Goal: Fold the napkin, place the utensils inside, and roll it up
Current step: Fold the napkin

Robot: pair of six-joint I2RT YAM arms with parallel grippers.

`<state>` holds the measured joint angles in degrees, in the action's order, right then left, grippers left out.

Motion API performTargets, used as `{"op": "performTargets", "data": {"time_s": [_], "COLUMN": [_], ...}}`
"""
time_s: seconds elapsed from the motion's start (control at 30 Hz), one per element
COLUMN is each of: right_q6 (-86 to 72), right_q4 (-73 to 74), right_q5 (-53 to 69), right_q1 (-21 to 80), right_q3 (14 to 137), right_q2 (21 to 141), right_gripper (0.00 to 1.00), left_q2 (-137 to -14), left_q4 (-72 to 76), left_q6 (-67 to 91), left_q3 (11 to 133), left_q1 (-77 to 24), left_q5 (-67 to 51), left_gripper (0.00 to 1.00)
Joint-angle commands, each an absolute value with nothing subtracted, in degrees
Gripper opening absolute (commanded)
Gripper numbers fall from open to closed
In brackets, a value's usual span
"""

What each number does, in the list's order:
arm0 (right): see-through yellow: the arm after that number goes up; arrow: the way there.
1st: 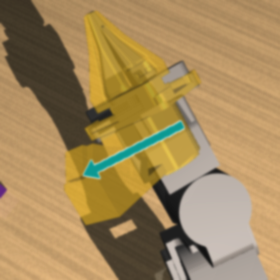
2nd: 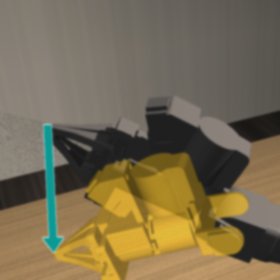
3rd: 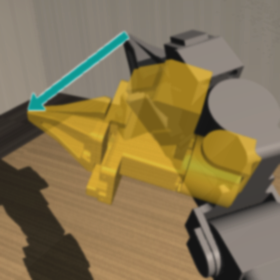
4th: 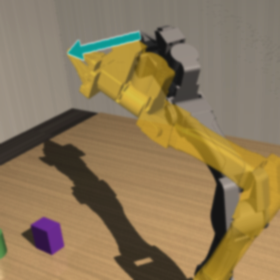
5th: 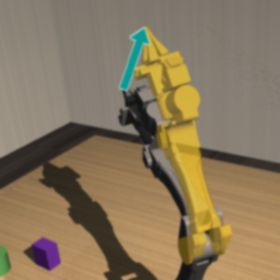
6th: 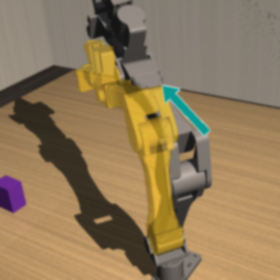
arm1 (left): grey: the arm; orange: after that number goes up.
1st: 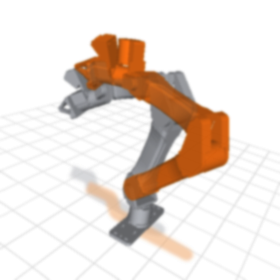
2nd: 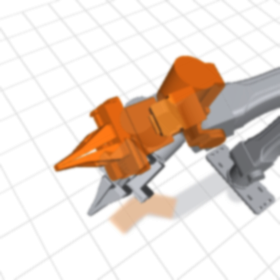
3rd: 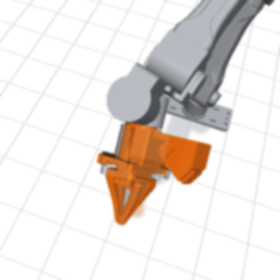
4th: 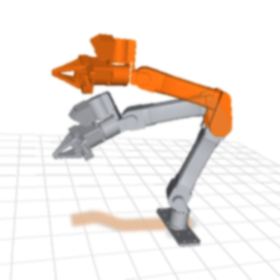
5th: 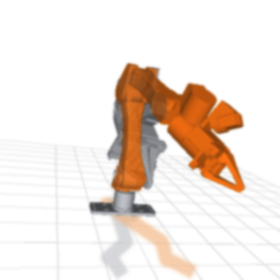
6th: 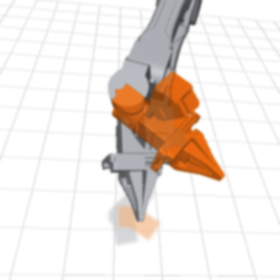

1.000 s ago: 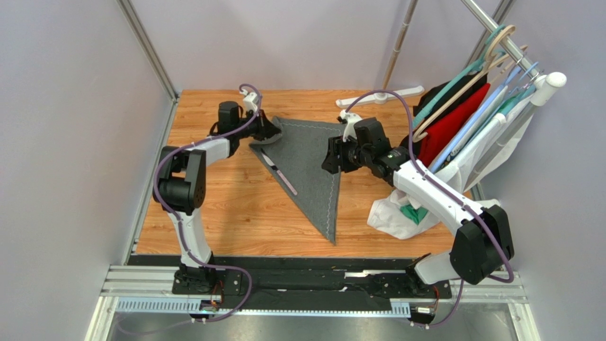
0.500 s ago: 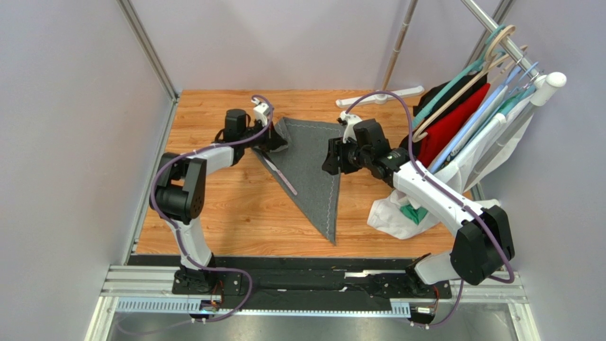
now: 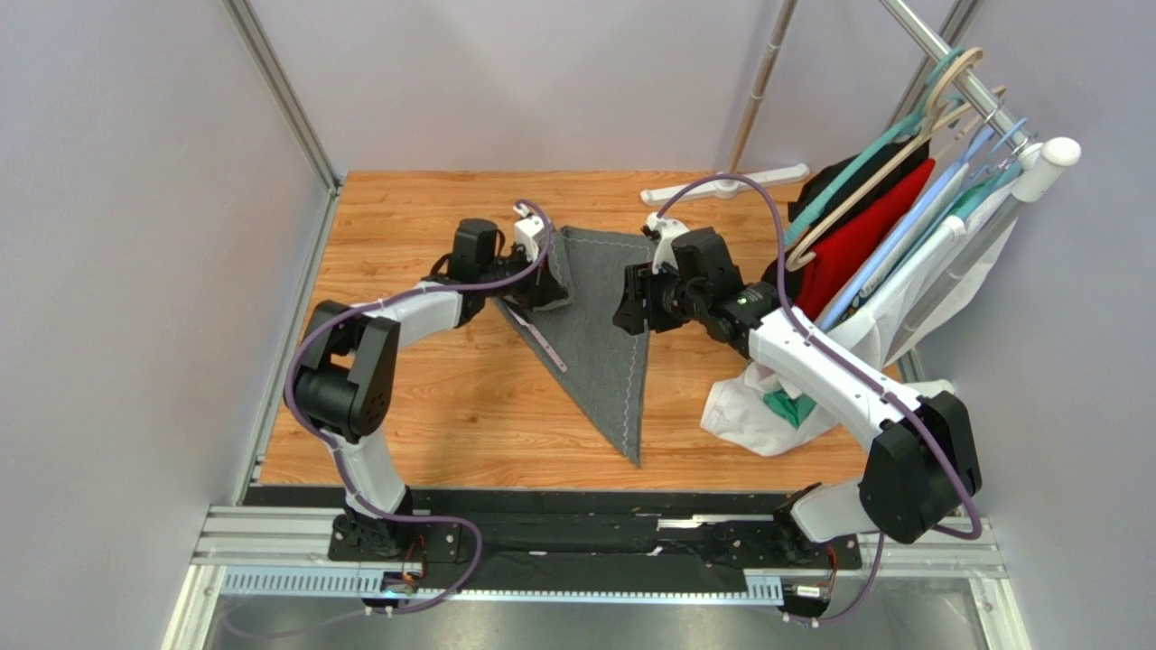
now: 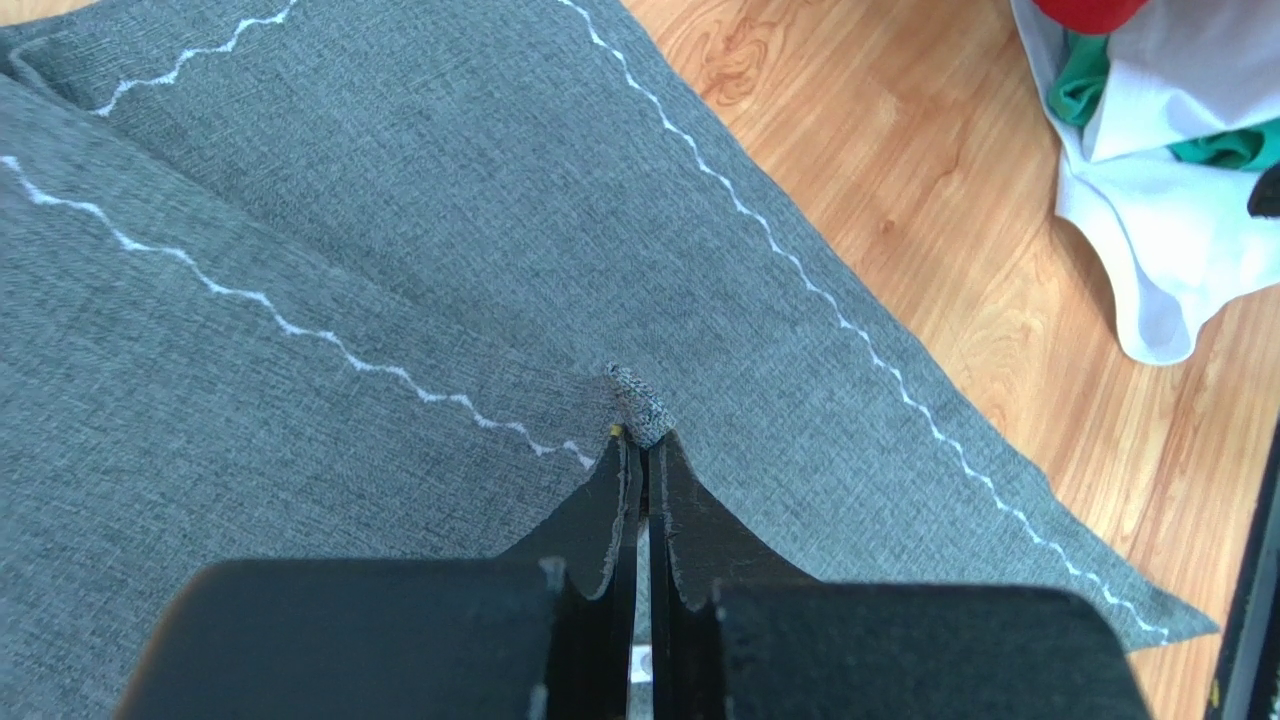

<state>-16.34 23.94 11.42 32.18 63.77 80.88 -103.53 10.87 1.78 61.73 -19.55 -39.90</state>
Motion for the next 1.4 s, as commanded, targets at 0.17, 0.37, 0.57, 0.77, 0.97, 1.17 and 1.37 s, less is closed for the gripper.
{"op": "performTargets", "data": {"time_s": [0.17,0.37,0.57,0.77,0.97,1.17,1.37], "right_q6": [-17.05,-17.14,-17.31,-17.49,-17.58,-17.67,-17.84], "right_q4": [23.55,23.56,23.56,23.29,23.29,23.11,22.85], "right_q5": [10.46,10.55,10.37,10.46,10.28,10.37,10.37], "right_q1": [32.52,32.78,32.87,32.78,33.13,33.13,33.40], "right_q3": [63.63,63.55,62.76,62.31,61.96,61.96,62.05], "right_q2": [78.93,78.66,78.14,78.05,77.78,78.22,78.40], "right_gripper": [0.58,0.58,0.58,0.58,0.58,0.58,0.58], "left_q2": [-96.24,-95.80,-95.80,-95.89,-96.15,-94.23,-92.99], "left_q4": [8.53,6.50,4.04,3.17,1.50,1.76,2.11], "left_q6": [-4.39,-5.53,-6.50,-6.94,-7.65,-7.03,-6.33], "left_q3": [57.83,56.69,56.34,55.46,55.11,53.26,51.24], "left_q1": [-21.27,-22.41,-23.20,-23.99,-24.96,-25.31,-25.40], "left_q5": [-36.57,-34.28,-33.05,-31.38,-29.97,-29.45,-29.00], "left_gripper": [0.00,0.00,0.00,0.00,0.00,0.00,0.00]}}
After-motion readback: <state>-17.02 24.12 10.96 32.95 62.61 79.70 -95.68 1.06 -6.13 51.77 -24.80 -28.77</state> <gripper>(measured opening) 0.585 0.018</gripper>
